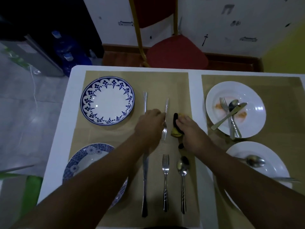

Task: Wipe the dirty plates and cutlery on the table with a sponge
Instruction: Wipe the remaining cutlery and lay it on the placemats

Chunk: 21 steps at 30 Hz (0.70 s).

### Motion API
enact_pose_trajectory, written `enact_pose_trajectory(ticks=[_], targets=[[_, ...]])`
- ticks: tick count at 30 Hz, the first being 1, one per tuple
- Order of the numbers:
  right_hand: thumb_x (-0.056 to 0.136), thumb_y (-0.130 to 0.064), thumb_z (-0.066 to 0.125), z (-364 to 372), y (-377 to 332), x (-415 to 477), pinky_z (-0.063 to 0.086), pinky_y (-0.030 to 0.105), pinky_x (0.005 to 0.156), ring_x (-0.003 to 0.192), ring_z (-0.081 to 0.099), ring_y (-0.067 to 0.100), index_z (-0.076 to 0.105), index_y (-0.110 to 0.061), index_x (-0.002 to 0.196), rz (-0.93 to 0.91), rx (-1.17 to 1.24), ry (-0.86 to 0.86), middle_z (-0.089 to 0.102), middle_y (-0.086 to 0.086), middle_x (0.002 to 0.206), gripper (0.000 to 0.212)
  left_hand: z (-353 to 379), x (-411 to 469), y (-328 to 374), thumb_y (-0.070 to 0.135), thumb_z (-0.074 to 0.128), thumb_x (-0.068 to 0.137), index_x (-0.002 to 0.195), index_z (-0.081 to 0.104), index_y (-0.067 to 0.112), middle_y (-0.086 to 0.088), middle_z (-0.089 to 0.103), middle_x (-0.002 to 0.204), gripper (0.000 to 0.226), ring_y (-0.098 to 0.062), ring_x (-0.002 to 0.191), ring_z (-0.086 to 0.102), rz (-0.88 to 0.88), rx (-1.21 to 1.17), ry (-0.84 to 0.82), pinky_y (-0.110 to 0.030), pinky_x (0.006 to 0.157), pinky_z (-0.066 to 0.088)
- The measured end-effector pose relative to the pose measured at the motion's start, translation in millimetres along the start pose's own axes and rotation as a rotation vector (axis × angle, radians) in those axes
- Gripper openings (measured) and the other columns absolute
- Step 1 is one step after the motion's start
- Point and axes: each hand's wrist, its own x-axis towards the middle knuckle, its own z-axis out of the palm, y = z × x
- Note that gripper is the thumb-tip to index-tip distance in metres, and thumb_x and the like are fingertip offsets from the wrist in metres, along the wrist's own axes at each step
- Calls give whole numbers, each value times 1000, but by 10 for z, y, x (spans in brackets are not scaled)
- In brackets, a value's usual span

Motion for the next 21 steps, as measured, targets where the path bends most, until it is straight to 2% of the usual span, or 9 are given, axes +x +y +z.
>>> enact_pose_trajectory(ticks=[2,3,5,7,10,13,16,19,21], targets=[[73,9,58,39,9,-3,18,50,114,141,15,36,33,-2,140,9,-24,-10,24,17,151,73,125,-137,-30,30,58,94,148,40,20,-4,38,157,58,-28,144,35,140,111,-59,-45,110,36],[74,8,59,43,7,-4,17,51,114,142,13,36,32,-3,141,17,-24,-12,23,16,152,74,180,-183,-33,32,53,98,155,30,18,-3,25,164,63,-26,151,22,166,141,-80,-45,116,28],[73,5,64,44,-3,-6,17,52,114,143,11,33,30,-5,142,27,-33,-21,21,14,153,78,241,-227,-14,35,43,103,159,17,17,-2,11,168,64,-23,154,8,143,141,-92,-43,121,17],[72,1,68,46,-14,-21,17,52,114,143,9,32,29,-6,143,28,-54,-30,19,13,154,82,246,-232,40,35,39,105,159,10,16,-2,4,168,64,-22,155,1,97,124,-92,-41,123,8],[73,-1,68,46,-15,-29,15,47,116,144,8,30,27,-5,144,15,-92,-27,17,12,155,82,225,-225,98,35,38,106,159,10,16,-2,4,168,63,-22,155,1,60,99,-90,-39,123,5],[75,2,65,48,7,-24,11,37,116,143,9,31,26,-4,144,-11,-96,-1,19,13,154,79,208,-215,116,35,41,105,159,14,17,-2,9,168,63,-23,155,3,39,80,-61,-40,123,8],[74,2,68,33,9,-53,11,34,115,143,12,30,25,-6,144,-28,-89,39,23,10,153,83,128,-262,157,34,43,104,159,19,17,-2,15,167,63,-23,155,7,12,52,-3,-41,122,12],[68,0,74,-5,-24,-145,15,36,114,140,19,33,29,-5,143,-85,-91,69,32,11,149,87,31,-451,274,34,42,104,158,23,15,-2,18,166,61,-22,155,9,20,22,28,-41,122,12],[67,7,70,-29,-39,-265,19,41,115,137,27,37,37,-1,138,-145,-69,109,39,16,144,79,-4,-632,387,36,42,104,158,21,16,-1,15,167,62,-20,155,7,21,10,17,-39,122,10]])
